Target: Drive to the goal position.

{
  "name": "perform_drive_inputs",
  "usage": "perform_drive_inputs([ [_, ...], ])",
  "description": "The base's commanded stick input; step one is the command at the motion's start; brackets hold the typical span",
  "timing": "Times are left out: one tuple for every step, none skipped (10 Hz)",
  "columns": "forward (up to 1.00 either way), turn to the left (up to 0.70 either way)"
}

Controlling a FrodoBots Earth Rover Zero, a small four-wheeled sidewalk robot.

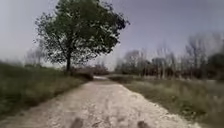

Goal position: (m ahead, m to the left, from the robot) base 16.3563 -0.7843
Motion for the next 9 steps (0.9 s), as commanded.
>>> perform_drive_inputs([
  [1.0, 0.0],
  [1.0, 0.2],
  [1.0, 0.4],
  [1.0, 0.4],
  [1.0, 0.07],
  [1.0, 0.0],
  [1.0, 0.0],
  [1.0, 0.0],
  [1.0, 0.0],
])
